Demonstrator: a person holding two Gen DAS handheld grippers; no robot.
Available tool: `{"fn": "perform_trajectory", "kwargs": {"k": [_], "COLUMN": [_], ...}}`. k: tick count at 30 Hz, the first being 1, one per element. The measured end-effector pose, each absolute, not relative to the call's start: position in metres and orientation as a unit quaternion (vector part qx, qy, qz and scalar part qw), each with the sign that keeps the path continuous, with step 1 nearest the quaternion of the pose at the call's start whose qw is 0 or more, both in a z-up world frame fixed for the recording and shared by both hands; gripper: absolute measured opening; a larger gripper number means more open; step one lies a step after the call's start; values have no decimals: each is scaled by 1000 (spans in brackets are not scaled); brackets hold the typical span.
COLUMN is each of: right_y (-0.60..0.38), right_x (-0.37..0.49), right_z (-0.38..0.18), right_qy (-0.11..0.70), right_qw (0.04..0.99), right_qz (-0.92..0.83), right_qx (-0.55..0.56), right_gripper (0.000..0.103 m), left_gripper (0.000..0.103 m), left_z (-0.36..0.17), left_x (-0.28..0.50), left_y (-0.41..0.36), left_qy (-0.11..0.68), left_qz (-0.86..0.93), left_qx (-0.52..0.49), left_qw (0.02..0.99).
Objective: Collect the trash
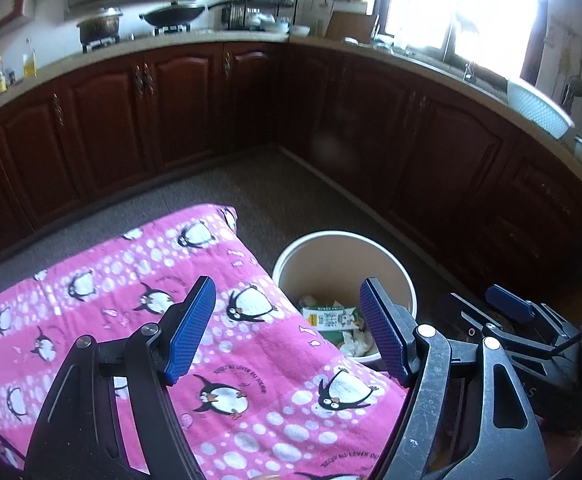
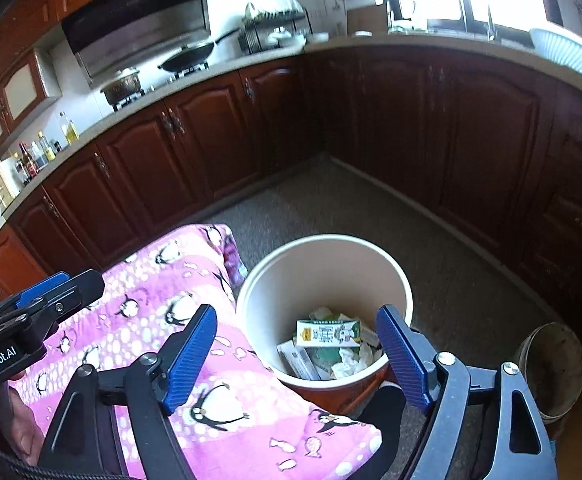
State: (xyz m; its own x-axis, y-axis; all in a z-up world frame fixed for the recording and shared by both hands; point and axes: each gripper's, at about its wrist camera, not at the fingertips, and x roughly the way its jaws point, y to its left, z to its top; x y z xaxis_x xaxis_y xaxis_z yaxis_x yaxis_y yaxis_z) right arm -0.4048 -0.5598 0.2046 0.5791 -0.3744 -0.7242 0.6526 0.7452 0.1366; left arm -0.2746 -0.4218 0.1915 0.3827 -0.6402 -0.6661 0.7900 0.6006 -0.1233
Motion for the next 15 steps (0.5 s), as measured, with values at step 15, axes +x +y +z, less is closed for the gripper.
{"fn": "perform_trajectory", "kwargs": {"k": [15], "right_y": [-514], "right_x": [-406], "right_z": [246], "right_qy": [294], "right_qw": [886], "right_qz": [-329], "right_qx": [141], "right_gripper": [91], "left_gripper": [74], "left_z": [222], "left_x": [-288], "left_y": [-370], "left_qy": [275], "left_qz": [-414], "left_qx": [72], "left_qw": [865]}}
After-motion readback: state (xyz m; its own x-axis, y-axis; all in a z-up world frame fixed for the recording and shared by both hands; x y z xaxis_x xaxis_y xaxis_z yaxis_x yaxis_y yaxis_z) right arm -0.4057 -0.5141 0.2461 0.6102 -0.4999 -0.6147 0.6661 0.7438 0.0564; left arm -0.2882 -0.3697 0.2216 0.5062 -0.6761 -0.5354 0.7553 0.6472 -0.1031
